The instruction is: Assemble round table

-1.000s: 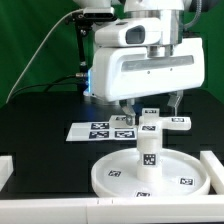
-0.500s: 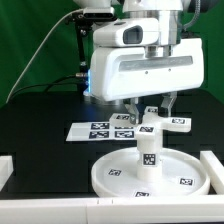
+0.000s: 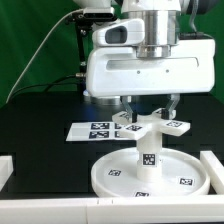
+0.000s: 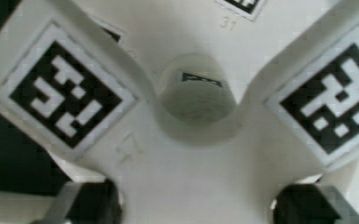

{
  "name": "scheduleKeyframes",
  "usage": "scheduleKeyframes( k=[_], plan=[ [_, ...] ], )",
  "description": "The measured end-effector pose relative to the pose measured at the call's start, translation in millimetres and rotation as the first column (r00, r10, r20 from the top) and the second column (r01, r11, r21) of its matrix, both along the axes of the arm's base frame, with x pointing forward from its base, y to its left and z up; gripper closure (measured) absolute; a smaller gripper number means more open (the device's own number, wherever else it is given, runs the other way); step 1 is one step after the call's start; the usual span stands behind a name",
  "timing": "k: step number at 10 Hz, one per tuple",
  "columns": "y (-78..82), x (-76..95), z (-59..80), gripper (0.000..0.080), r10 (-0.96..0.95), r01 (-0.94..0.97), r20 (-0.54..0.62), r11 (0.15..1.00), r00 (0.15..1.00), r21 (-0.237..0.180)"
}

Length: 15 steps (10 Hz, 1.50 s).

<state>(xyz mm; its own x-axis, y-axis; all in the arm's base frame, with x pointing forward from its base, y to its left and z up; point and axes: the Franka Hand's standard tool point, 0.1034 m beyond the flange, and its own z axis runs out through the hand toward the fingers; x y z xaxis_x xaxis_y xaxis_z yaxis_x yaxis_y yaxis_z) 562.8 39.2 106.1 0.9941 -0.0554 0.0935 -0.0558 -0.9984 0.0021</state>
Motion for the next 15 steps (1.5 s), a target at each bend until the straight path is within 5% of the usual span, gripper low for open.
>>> scheduleKeyframes(
  k=[2,7,10,13,14,15],
  plan=[
    [-1.0,0.1,0.1,0.0376,-0.257,0.257,-0.002,0.966,0.966,0.029],
    [-2.0,-0.3,0.1,0.0376,-0.533,0.533,-0.016,0.845,0.846,0.054],
    [-0.9,-1.8,0.1,0.0376,-0.884,0.886,-0.061,0.459,0.463,0.073],
    [-1.7,-2.2,0.4,0.0376,-0.956,0.960,-0.098,0.269,0.276,0.080],
    [-1.5,-1.9,0.5,0.0346,-0.956,0.960,-0.098,0.269,0.276,0.081],
    [-0.7,-2.0,0.4,0.0224,-0.952,0.956,-0.097,0.283,0.290,0.081]
  ],
)
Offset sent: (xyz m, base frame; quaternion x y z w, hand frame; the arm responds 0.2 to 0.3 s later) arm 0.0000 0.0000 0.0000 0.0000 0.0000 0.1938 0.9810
